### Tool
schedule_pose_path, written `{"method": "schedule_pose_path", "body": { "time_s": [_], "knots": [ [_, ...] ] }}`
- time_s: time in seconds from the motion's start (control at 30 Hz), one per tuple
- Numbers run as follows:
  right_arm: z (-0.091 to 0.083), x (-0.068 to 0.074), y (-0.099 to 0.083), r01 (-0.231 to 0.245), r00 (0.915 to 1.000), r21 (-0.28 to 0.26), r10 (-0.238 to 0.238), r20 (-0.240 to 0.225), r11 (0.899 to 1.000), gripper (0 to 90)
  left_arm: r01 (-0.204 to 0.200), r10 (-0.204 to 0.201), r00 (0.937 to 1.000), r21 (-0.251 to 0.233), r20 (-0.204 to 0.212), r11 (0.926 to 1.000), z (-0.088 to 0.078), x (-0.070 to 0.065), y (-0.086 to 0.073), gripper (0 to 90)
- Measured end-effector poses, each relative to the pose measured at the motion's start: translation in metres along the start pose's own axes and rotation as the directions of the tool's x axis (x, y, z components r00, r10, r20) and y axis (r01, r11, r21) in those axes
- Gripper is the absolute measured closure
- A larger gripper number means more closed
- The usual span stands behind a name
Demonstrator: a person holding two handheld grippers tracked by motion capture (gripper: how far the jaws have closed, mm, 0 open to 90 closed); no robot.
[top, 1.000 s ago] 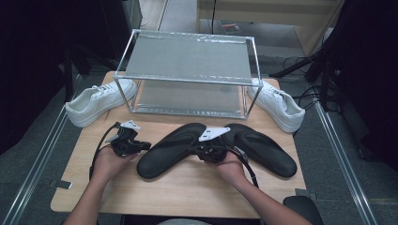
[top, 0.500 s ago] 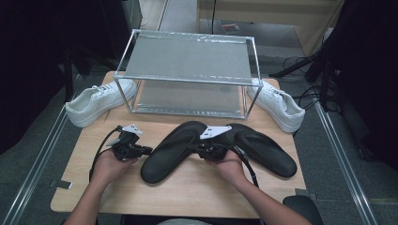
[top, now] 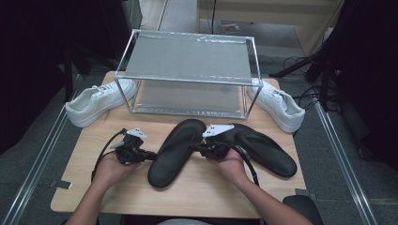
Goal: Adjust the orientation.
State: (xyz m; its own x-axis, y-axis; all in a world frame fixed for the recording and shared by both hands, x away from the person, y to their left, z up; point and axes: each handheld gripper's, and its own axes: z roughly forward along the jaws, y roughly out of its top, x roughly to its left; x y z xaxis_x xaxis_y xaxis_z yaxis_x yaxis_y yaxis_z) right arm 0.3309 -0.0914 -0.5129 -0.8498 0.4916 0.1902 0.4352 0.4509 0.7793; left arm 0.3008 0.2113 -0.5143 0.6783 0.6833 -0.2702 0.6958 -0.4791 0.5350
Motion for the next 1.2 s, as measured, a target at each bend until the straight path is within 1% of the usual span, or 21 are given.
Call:
{"method": "schedule_pose_path", "body": {
  "time_s": [0.13, 0.2, 0.27, 0.3, 0.5, 0.57, 0.77, 0.83, 0.9, 0.97, 1.0, 1.03, 1.1, 1.13, 1.17, 1.2],
  "knots": [
    [-0.002, -0.003, -0.001, -0.010, 0.9999, -0.006, 0.010, 0.013, 1.000, 87.0, -0.017, 0.016, 0.9997, 0.010, 0.019, 0.9998, 0.002, -0.006, 0.001, 89.3],
    [-0.002, -0.004, -0.001, -0.012, 0.9998, -0.008, 0.012, 0.017, 1.000, 86.9, -0.018, 0.017, 0.9993, 0.012, 0.035, 0.9998, 0.004, -0.008, 0.001, 89.2],
    [-0.003, -0.006, -0.001, -0.015, 0.9996, -0.010, 0.015, 0.026, 1.000, 85.4, -0.027, 0.026, 0.9988, 0.015, 0.041, 0.9995, 0.005, -0.010, 0.001, 88.7],
    [-0.004, -0.007, -0.001, -0.020, 0.9993, -0.009, 0.020, 0.030, 1.000, 84.9, -0.038, 0.037, 0.9983, 0.021, 0.046, 0.9990, 0.006, -0.012, 0.002, 88.7],
    [-0.005, -0.009, -0.001, -0.027, 0.9991, -0.011, 0.027, 0.034, 1.000, 85.2, -0.051, 0.049, 0.9972, 0.027, 0.056, 0.9983, 0.008, -0.016, 0.003, 88.8],
    [-0.005, -0.009, -0.001, -0.029, 0.9989, -0.010, 0.030, 0.036, 1.000, 85.2, -0.051, 0.049, 0.9966, 0.031, 0.067, 0.9982, 0.008, -0.017, 0.003, 88.8],
    [-0.005, -0.010, -0.001, -0.030, 0.9984, -0.014, 0.031, 0.046, 0.999, 85.2, -0.072, 0.068, 0.9939, 0.037, 0.086, 0.9967, 0.012, -0.024, 0.004, 88.1],
    [-0.006, -0.011, -0.001, -0.032, 0.9982, -0.014, 0.033, 0.050, 0.999, 85.2, -0.066, 0.062, 0.9920, 0.037, 0.110, 0.9971, 0.013, -0.025, 0.004, 87.7],
    [-0.006, -0.012, -0.001, -0.027, 0.9979, -0.015, 0.028, 0.058, 1.000, 83.6, -0.062, 0.058, 0.9911, 0.037, 0.120, 0.9974, 0.014, -0.024, 0.004, 86.5],
    [-0.008, -0.012, 0.000, -0.024, 0.9970, -0.009, 0.024, 0.074, 1.000, 77.8, -0.063, 0.058, 0.9915, 0.033, 0.117, 0.9975, 0.013, -0.023, 0.004, 81.8],
    [-0.008, -0.012, 0.000, -0.024, 0.9970, -0.009, 0.024, 0.074, 1.000, 77.8, -0.060, 0.056, 0.9917, 0.024, 0.115, 0.9979, 0.012, -0.023, 0.004, 81.8],
    [-0.009, -0.013, 0.001, -0.018, 0.9966, -0.012, 0.019, 0.080, 1.000, 75.5, -0.051, 0.050, 0.9913, 0.009, 0.122, 0.9986, 0.010, -0.022, 0.004, 77.0],
    [-0.013, -0.014, 0.002, -0.018, 0.9963, -0.028, 0.021, 0.084, 0.999, 71.3, -0.045, 0.046, 0.9927, -0.019, 0.112, 0.9988, 0.007, -0.020, 0.004, 65.2],
    [-0.016, -0.015, 0.002, -0.022, 0.9964, -0.036, 0.025, 0.081, 0.999, 67.4, -0.048, 0.052, 0.9939, -0.039, 0.097, 0.9980, 0.005, -0.020, 0.004, 53.1],
    [-0.016, -0.015, 0.002, -0.022, 0.9964, -0.036, 0.025, 0.081, 0.999, 67.4, -0.055, 0.059, 0.9944, -0.049, 0.088, 0.9973, 0.004, -0.019, 0.004, 53.1],
    [-0.017, -0.015, 0.002, -0.020, 0.9965, -0.037, 0.022, 0.081, 0.999, 65.4, -0.057, 0.061, 0.9954, -0.063, 0.074, 0.9964, 0.002, -0.017, 0.004, 49.4]
  ]
}}
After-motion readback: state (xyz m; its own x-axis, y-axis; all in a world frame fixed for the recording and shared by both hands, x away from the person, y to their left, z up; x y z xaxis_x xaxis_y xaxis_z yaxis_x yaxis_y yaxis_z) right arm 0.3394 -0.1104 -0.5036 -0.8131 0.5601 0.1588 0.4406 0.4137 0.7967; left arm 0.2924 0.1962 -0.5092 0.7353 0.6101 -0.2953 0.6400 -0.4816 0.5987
